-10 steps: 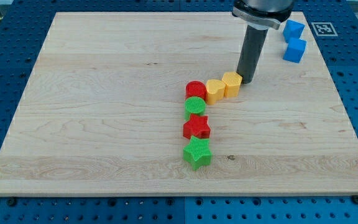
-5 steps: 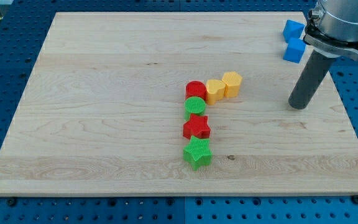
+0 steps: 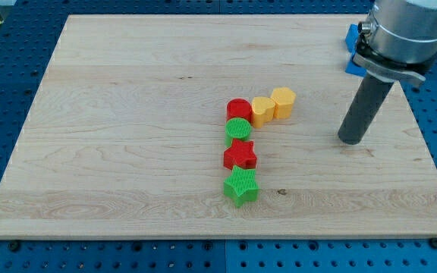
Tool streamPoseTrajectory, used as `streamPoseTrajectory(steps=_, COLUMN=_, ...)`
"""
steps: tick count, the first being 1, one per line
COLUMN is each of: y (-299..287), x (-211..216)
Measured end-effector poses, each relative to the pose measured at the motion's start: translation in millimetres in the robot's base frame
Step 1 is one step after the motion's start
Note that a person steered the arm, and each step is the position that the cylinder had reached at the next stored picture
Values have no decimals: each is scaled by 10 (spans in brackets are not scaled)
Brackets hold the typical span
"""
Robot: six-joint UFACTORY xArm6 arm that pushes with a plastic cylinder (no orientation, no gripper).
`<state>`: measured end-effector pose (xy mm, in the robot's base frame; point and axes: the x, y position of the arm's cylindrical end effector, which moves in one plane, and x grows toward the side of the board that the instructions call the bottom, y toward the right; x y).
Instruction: Keep arm at center right of the board
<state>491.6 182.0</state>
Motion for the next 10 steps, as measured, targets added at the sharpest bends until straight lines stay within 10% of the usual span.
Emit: streamPoseTrajectory(steps=10, y=1045, x=-96)
